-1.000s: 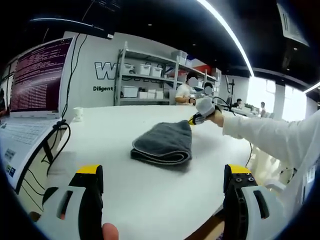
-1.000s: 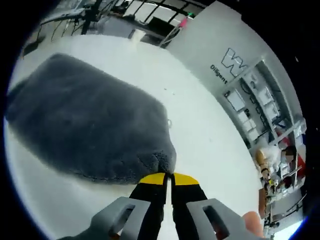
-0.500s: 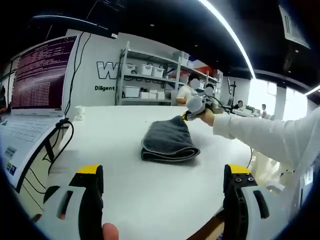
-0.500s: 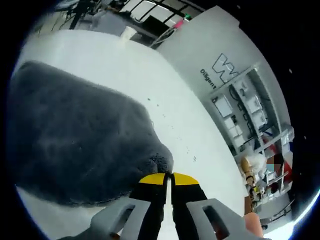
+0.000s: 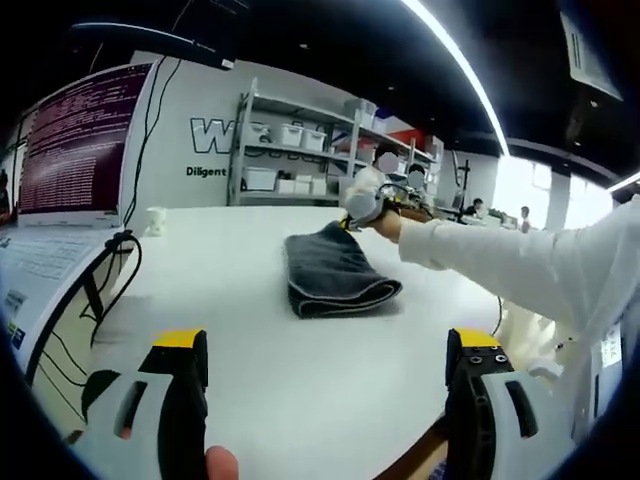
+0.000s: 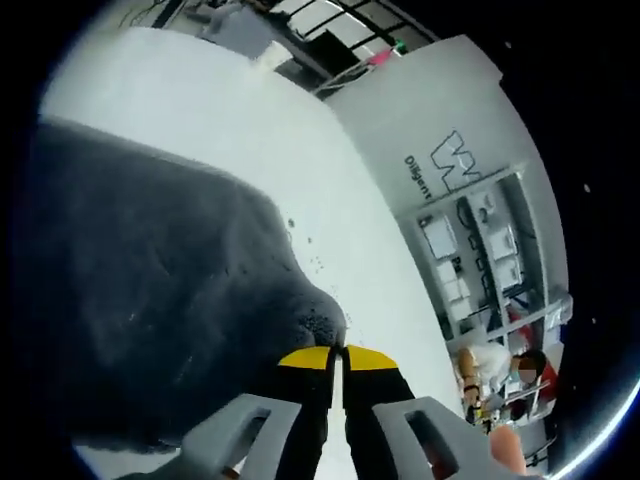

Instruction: Open the folded towel by lifting each exposed corner and separating the folded layers until the towel lies flat within the target outline without major curled edges

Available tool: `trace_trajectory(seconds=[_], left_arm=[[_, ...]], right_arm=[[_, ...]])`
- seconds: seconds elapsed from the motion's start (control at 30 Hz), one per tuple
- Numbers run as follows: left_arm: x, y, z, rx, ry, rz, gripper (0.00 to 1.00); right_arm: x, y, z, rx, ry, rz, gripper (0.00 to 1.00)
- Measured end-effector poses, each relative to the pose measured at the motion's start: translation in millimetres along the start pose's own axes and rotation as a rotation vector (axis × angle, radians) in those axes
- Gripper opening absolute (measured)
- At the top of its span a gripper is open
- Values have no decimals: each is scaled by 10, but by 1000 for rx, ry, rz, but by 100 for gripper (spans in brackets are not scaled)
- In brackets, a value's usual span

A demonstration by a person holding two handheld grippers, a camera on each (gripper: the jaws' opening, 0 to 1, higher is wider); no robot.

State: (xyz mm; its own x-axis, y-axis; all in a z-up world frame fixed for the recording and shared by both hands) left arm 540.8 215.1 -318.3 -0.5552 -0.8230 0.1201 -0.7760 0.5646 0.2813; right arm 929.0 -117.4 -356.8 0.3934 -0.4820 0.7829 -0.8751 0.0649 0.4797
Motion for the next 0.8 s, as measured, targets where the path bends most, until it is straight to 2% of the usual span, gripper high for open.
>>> trace_trajectory(seconds=[0.1,0.37,0.53,0.67,0.8], left_arm=[[-4,1,-7,-1,-6,-5,98],[-47,29,-29,4,-5,-24,98],[-56,38,-29,1,-11,-26,98],[-61,76,-65,16,-14,-28,98],[-88,77,-54,15,-10,-34,98]], right_arm=[[49,-135,-93,3,-10,12,0],[-1,-124,-290,31,-8,20,0],[9,-223,-446,51,1,15,0],[-12,-247,-505,55,6,17,0],[-38,-257,-476,38,2,24,0]])
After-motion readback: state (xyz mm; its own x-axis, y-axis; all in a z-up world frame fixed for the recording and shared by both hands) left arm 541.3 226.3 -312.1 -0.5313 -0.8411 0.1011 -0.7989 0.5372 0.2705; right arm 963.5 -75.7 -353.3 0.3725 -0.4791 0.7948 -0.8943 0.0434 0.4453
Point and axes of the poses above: the point that each gripper's makers call its tool centre point, and the gripper's own axes: y roughly backward along the fingers, x roughly to its right, z roughly out of its underside, the point moved 1 cm from there along y, roughly backward along the fingers, and after that the axes turned 1 degree about -y, right-handed, at the moved point
